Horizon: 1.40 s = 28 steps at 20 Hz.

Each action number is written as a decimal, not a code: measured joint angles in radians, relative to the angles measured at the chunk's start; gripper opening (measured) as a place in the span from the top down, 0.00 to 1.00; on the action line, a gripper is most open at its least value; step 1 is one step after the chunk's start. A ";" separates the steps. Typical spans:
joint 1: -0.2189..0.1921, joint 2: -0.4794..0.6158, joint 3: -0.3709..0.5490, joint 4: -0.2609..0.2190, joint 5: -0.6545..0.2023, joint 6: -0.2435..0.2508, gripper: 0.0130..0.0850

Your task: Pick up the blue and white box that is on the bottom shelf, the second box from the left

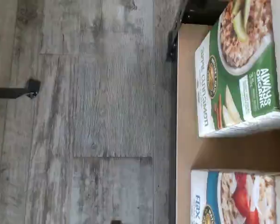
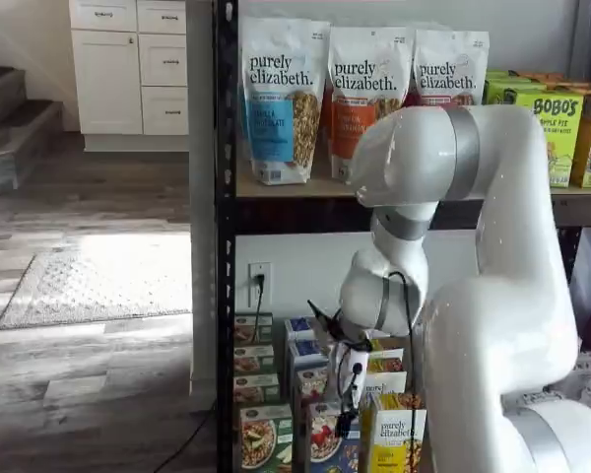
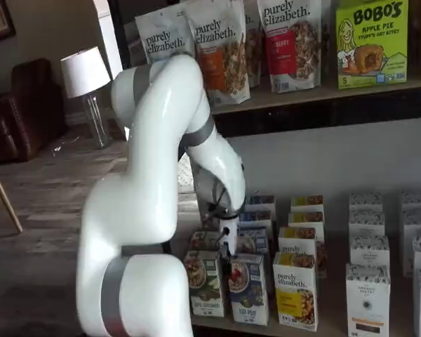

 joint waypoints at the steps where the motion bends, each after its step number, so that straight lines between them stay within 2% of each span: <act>1: 0.002 0.000 0.000 0.010 -0.007 -0.007 0.00; 8: 0.012 0.006 -0.006 0.033 -0.015 -0.017 0.00; 18: 0.017 0.044 -0.031 0.169 -0.099 -0.141 0.00; 24: -0.007 0.103 -0.105 0.146 -0.090 -0.140 0.00; 28: -0.020 0.142 -0.163 0.106 -0.073 -0.112 0.00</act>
